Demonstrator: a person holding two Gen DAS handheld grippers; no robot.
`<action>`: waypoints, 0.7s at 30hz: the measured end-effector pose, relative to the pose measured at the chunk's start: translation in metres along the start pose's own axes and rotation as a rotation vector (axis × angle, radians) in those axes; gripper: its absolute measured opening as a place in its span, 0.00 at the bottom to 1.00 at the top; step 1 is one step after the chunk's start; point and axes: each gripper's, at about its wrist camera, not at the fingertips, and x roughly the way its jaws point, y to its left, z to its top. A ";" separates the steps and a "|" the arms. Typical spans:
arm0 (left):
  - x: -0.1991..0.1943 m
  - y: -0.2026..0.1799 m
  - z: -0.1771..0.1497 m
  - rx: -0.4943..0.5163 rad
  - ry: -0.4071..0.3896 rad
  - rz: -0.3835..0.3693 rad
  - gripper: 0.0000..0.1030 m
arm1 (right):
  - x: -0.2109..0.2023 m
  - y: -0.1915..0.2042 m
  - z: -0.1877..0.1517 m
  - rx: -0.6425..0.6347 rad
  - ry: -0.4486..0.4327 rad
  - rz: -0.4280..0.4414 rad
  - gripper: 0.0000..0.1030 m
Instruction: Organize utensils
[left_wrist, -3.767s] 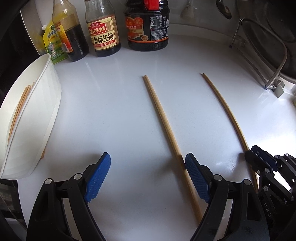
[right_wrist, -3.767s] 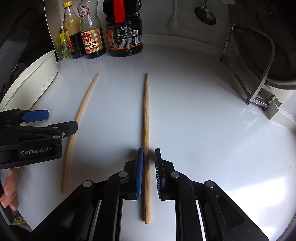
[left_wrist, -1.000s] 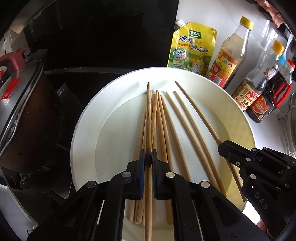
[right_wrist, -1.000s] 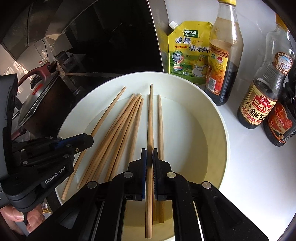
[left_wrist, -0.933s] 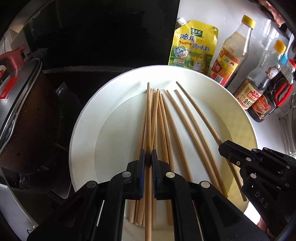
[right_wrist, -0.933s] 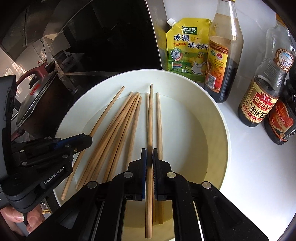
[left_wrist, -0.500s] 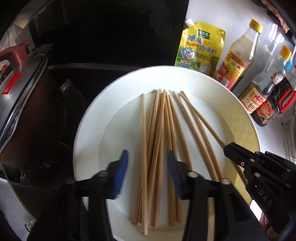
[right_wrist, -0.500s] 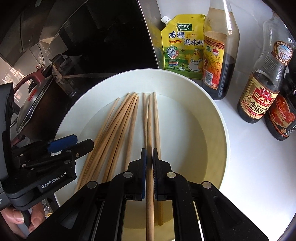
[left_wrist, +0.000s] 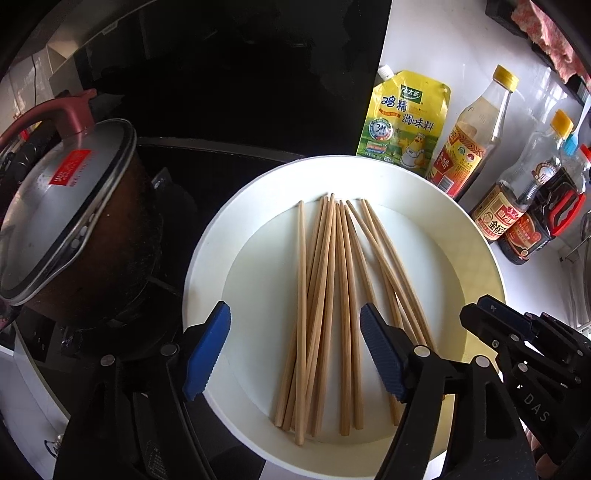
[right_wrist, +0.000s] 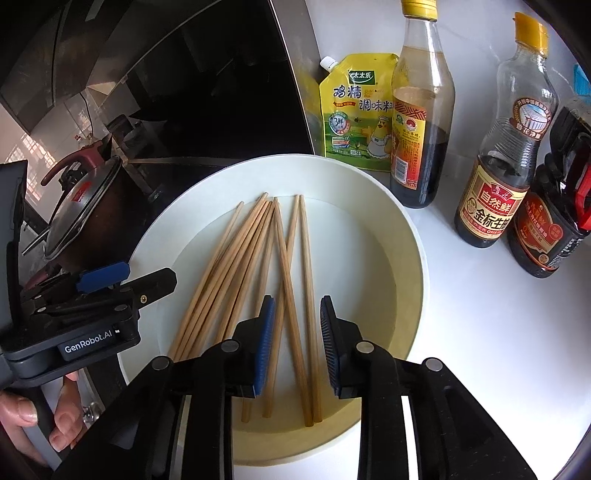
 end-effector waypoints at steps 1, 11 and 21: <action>-0.002 0.001 -0.001 -0.001 -0.003 0.001 0.70 | -0.003 0.000 -0.001 0.000 -0.003 -0.001 0.24; -0.023 0.002 -0.010 -0.008 -0.045 0.028 0.81 | -0.022 0.003 -0.012 -0.001 -0.031 -0.032 0.44; -0.039 0.004 -0.020 -0.016 -0.062 0.048 0.87 | -0.035 0.006 -0.017 -0.002 -0.043 -0.044 0.53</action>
